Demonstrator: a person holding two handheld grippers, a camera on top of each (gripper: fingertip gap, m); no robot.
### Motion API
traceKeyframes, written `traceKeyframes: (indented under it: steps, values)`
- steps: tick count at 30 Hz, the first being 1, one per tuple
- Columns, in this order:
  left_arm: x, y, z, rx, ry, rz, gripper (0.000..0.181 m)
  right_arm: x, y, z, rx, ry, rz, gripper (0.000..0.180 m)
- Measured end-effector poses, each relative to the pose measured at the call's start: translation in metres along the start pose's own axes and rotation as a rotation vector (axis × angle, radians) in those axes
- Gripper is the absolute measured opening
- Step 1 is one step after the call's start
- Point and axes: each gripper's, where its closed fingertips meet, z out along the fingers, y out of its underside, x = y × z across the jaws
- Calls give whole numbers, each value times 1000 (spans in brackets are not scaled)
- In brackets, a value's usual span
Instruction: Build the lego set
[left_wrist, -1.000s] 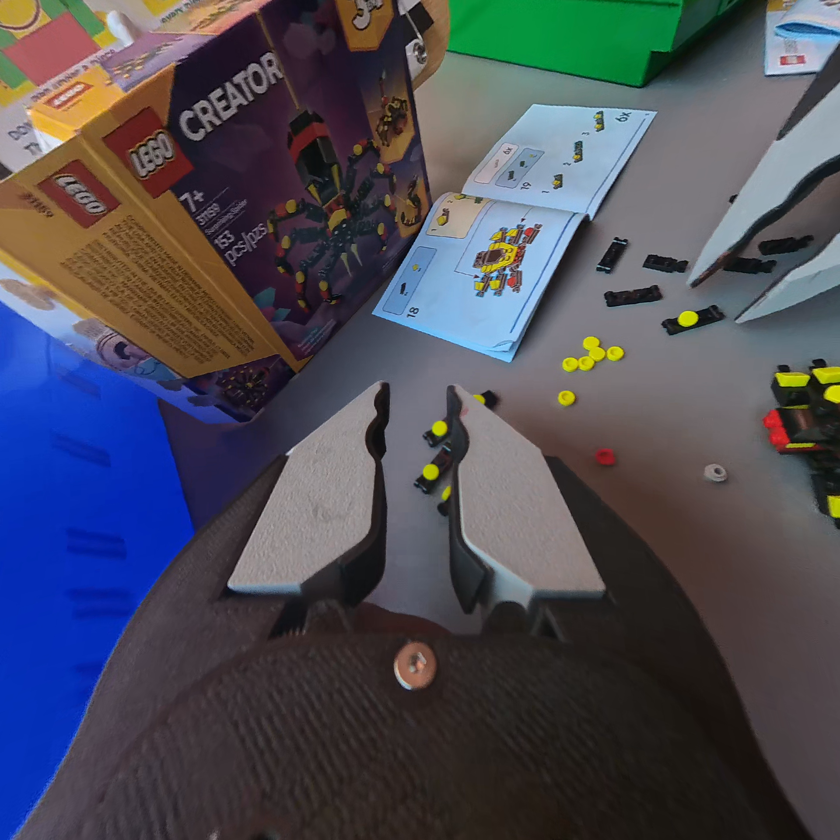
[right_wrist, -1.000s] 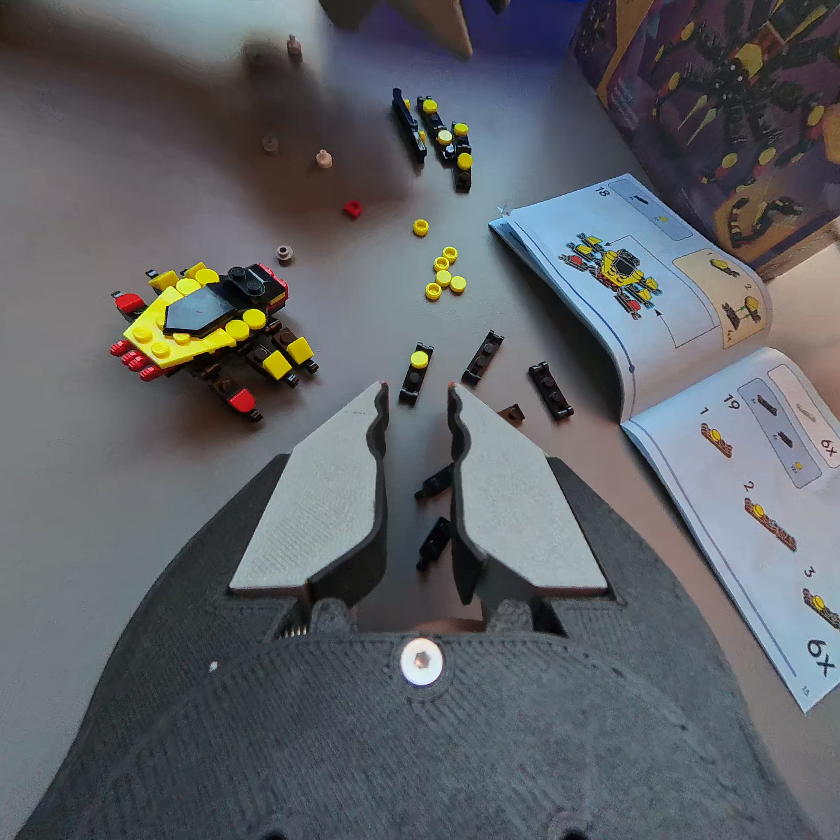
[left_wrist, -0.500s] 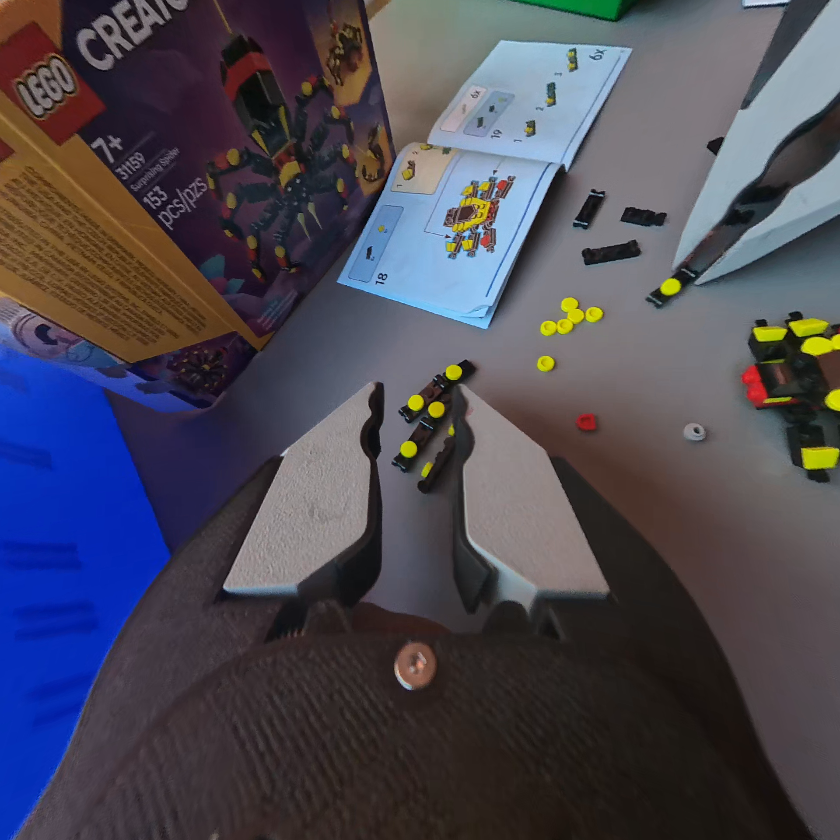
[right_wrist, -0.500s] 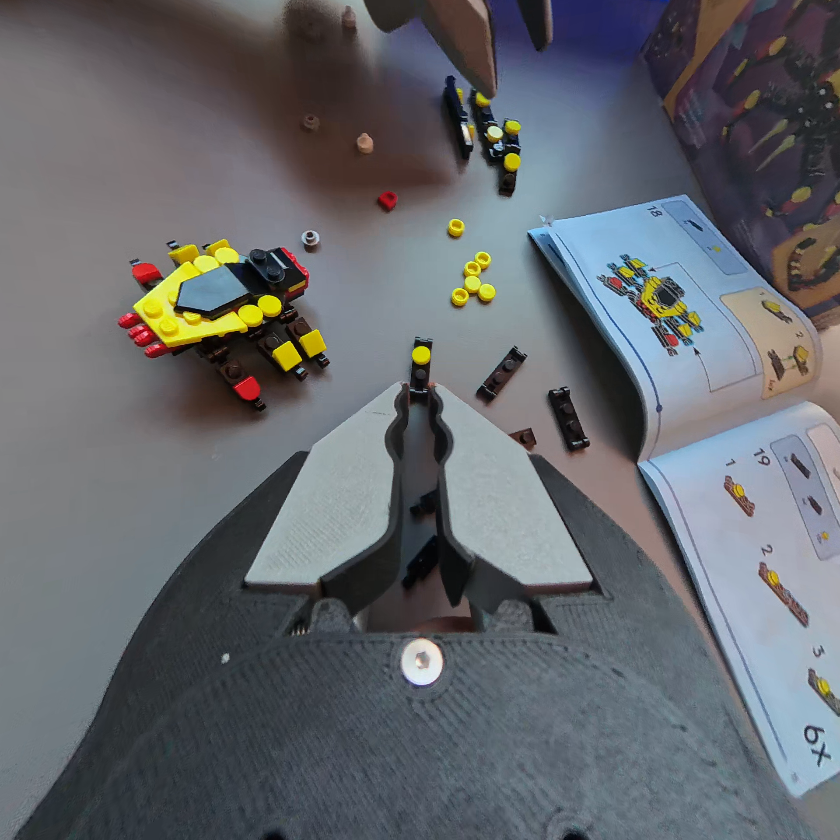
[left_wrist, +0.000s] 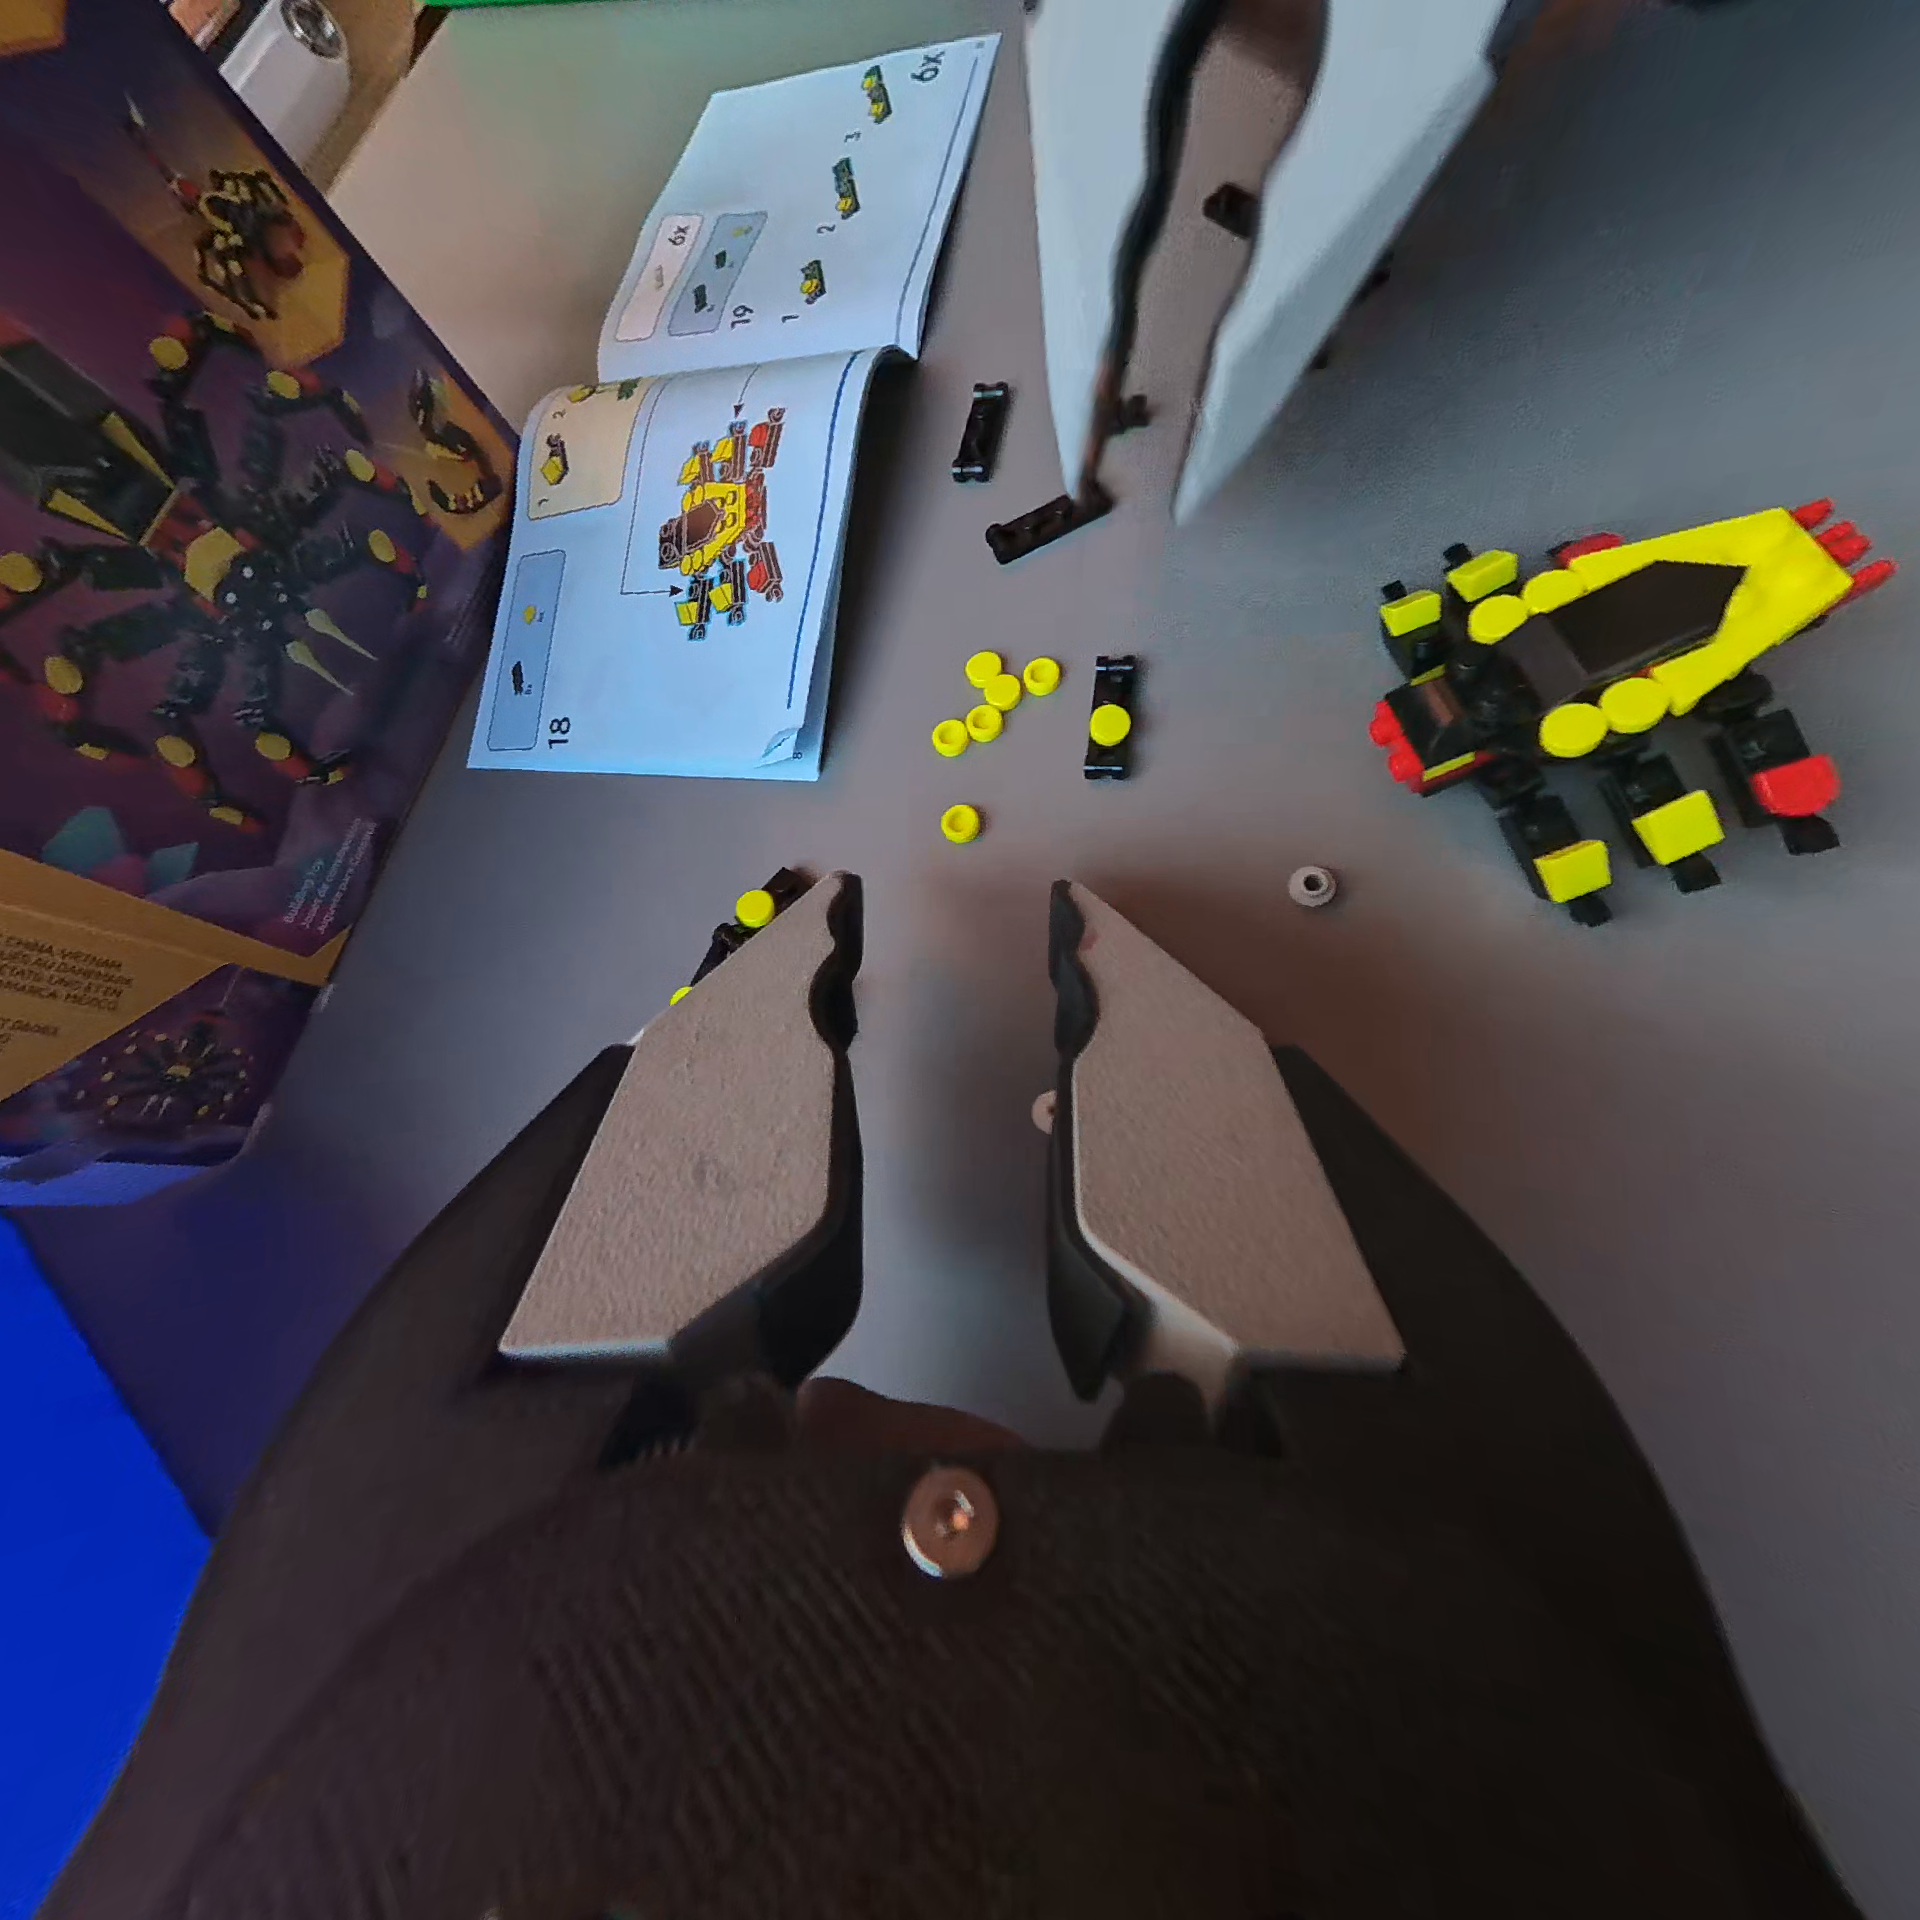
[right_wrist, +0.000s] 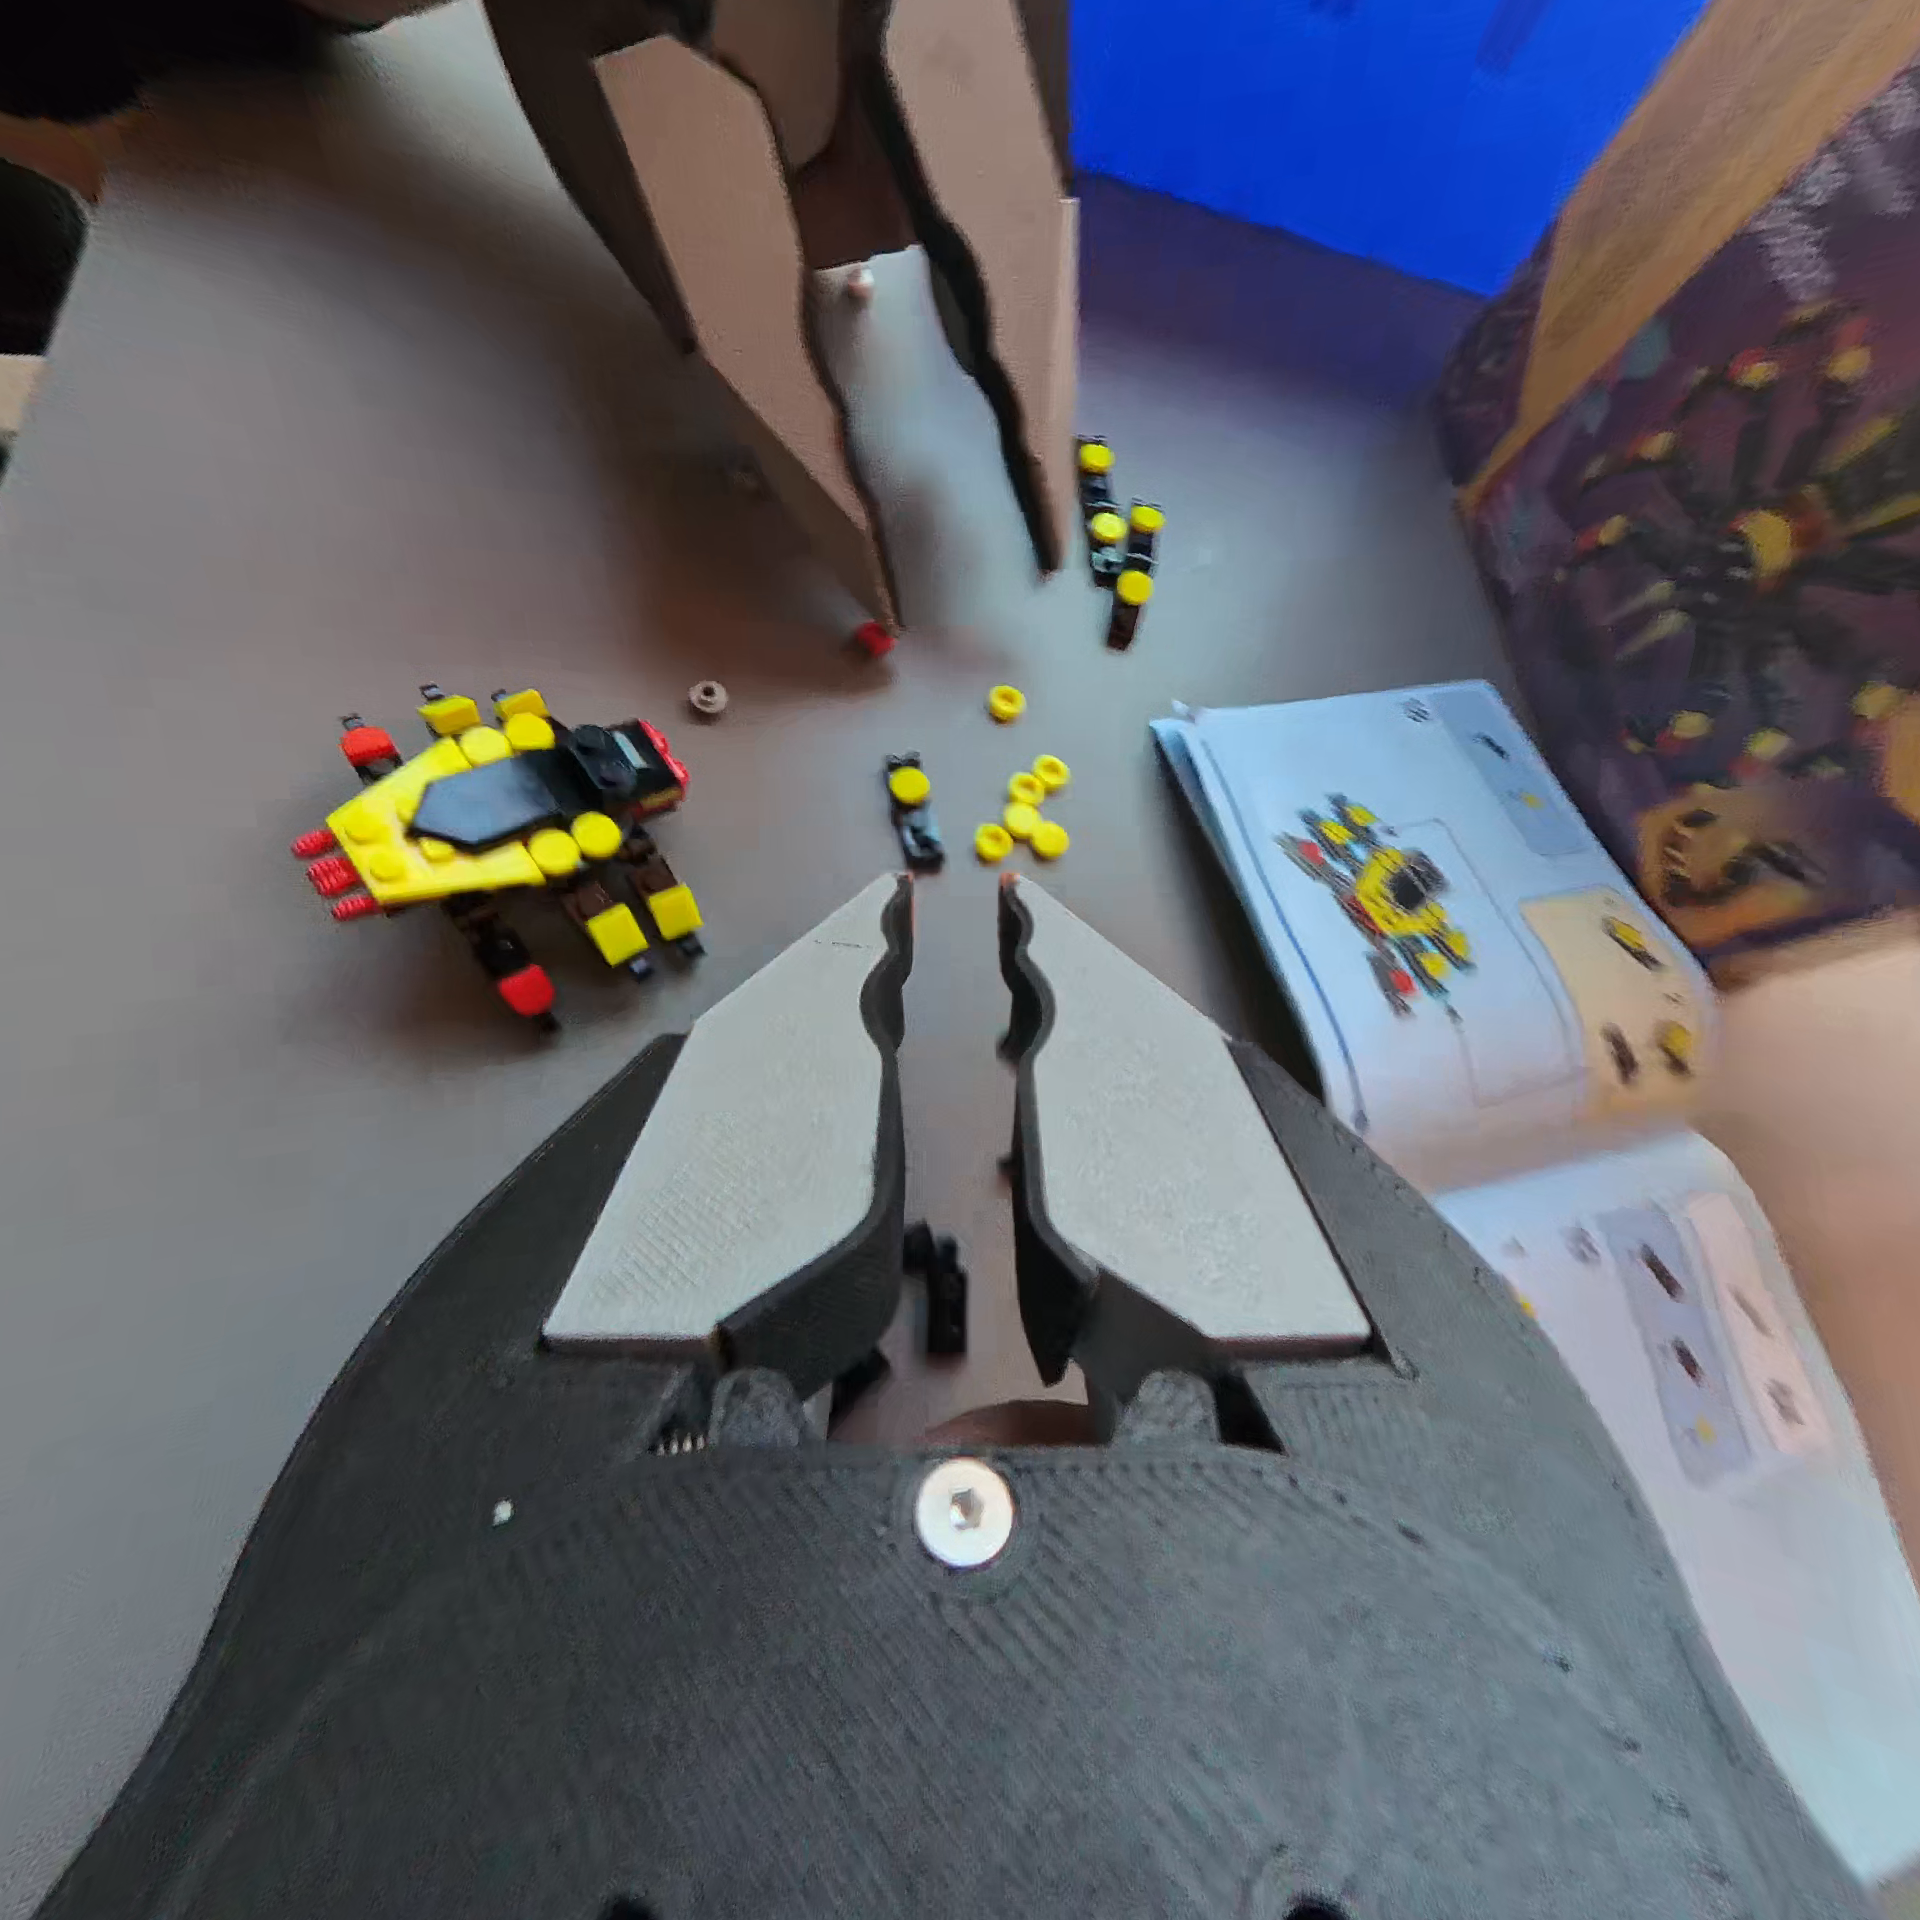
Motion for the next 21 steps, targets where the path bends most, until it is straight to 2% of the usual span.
traceKeyframes:
  steps: [6,10,13,17,21]
  values:
    - [6,-6,2,21,10,11,33,34,11,-49,67,98,109,7]
    - [11,-10,4,30,18,24,33,28,27,-48,-22,69,78,7]
    - [9,-10,4,30,5,23,33,16,42,-45,-96,7,59,15]
    - [7,-12,4,40,-2,11,32,12,43,-47,-96,-21,68,13]
    - [13,-17,6,49,19,7,31,26,46,-43,-113,52,95,10]
